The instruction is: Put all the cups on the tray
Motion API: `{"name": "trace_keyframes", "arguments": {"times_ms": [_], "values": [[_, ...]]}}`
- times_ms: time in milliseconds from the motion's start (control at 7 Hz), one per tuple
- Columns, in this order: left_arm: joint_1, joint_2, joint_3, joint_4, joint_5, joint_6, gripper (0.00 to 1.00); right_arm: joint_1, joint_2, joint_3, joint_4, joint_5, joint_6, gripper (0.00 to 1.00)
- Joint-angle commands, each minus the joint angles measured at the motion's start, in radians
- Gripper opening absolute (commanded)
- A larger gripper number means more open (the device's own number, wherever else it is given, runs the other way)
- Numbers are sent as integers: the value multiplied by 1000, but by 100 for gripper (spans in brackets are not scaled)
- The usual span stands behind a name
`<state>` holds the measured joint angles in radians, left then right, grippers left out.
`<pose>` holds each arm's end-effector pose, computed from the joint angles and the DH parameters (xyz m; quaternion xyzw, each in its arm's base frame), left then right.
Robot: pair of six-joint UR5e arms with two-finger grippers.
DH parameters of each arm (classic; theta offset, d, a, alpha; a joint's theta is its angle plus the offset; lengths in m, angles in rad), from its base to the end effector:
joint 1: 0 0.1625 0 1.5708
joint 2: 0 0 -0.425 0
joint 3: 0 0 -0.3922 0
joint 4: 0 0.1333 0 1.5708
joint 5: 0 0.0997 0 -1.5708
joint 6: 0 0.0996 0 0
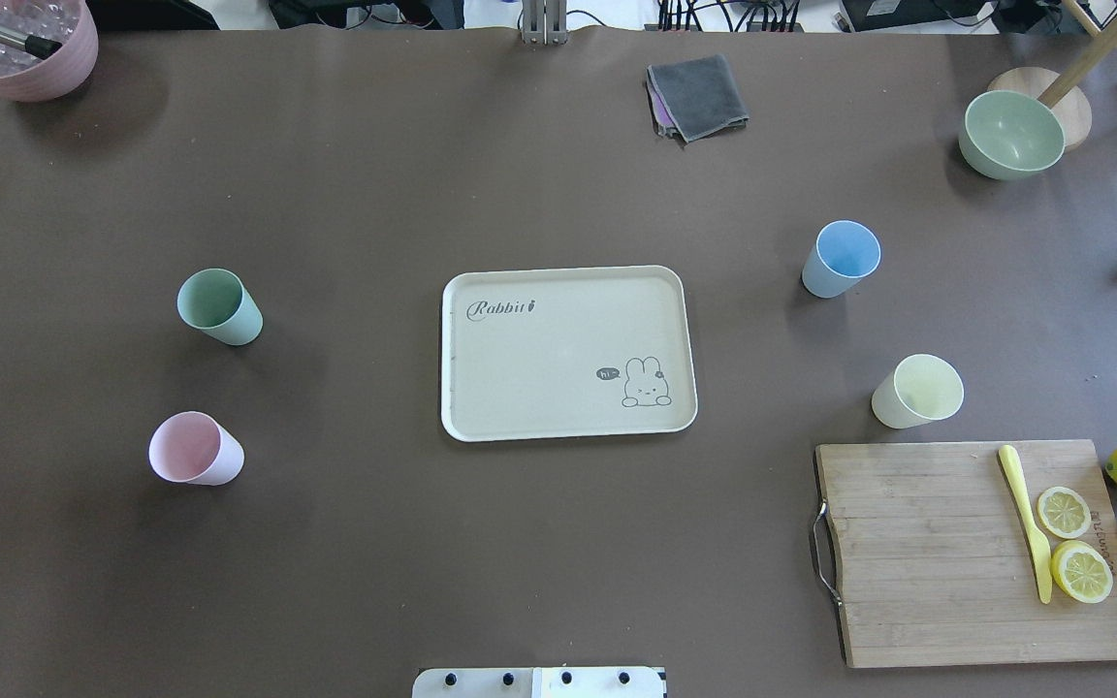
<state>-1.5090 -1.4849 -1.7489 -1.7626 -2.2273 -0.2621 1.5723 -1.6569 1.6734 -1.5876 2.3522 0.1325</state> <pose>-0.0432 -0.4755 0.5976 0.0808 0.3366 -0.0483 0.9369 0.0638 -0.4552 0.6502 -0.0251 -0.3800 0.0620 0.9226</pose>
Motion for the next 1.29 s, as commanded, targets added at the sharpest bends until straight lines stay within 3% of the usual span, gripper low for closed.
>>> {"name": "trace_keyframes", "arguments": {"times_ms": [0, 571, 857, 1143], "values": [[0, -3, -3, 0, -2, -3, 98, 0, -3, 0, 0, 6, -1, 100], [1, -8, -4, 0, -2, -3, 98, -3, 5, 6, 3, 9, 1, 100], [1, -9, -11, -43, -32, -3, 98, -3, 12, 77, 3, 71, 7, 100], [9, -32, -4, -121, -46, -6, 98, -12, 29, 54, 1, 75, 25, 100]]}}
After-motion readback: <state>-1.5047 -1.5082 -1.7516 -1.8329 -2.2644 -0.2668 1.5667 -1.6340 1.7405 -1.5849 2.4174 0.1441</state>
